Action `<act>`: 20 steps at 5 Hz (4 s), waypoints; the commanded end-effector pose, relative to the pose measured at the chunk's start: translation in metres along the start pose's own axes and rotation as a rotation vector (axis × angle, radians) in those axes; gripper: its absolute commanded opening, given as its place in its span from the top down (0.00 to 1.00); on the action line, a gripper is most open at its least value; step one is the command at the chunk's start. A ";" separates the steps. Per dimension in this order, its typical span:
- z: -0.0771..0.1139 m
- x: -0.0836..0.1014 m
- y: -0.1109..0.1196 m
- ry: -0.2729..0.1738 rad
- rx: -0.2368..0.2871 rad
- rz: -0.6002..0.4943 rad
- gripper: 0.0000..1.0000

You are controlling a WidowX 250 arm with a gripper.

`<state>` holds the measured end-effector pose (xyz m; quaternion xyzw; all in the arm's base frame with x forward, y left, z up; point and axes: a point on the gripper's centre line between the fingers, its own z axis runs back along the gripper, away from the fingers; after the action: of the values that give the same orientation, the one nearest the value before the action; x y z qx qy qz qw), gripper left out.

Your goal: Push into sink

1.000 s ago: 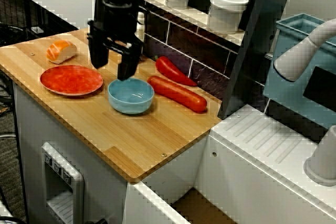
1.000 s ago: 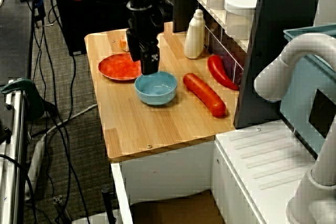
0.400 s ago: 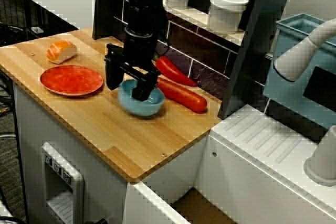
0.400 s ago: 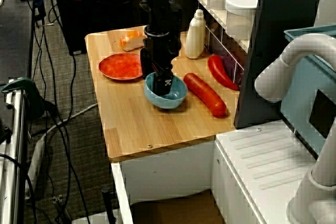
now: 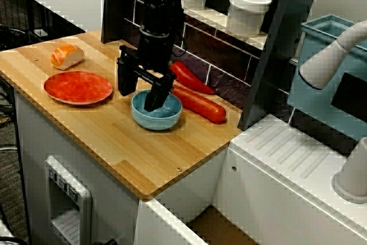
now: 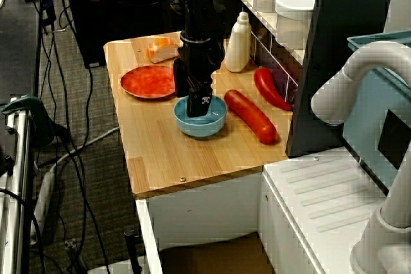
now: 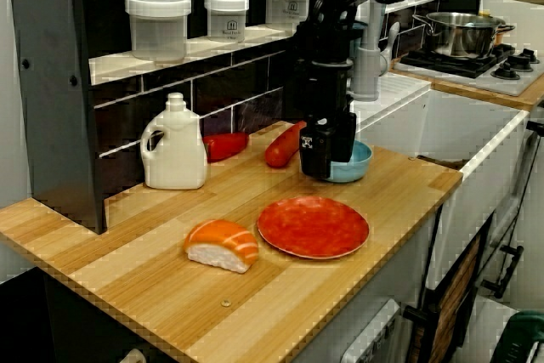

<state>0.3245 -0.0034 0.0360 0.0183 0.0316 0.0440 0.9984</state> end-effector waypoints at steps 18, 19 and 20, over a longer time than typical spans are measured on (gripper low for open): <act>0.002 -0.037 -0.141 0.121 -0.087 -0.251 0.00; 0.001 -0.043 -0.148 0.122 -0.082 -0.280 0.00; 0.002 -0.045 -0.145 0.116 -0.084 -0.276 0.00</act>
<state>0.2965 -0.1529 0.0216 -0.0242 0.1068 -0.0897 0.9899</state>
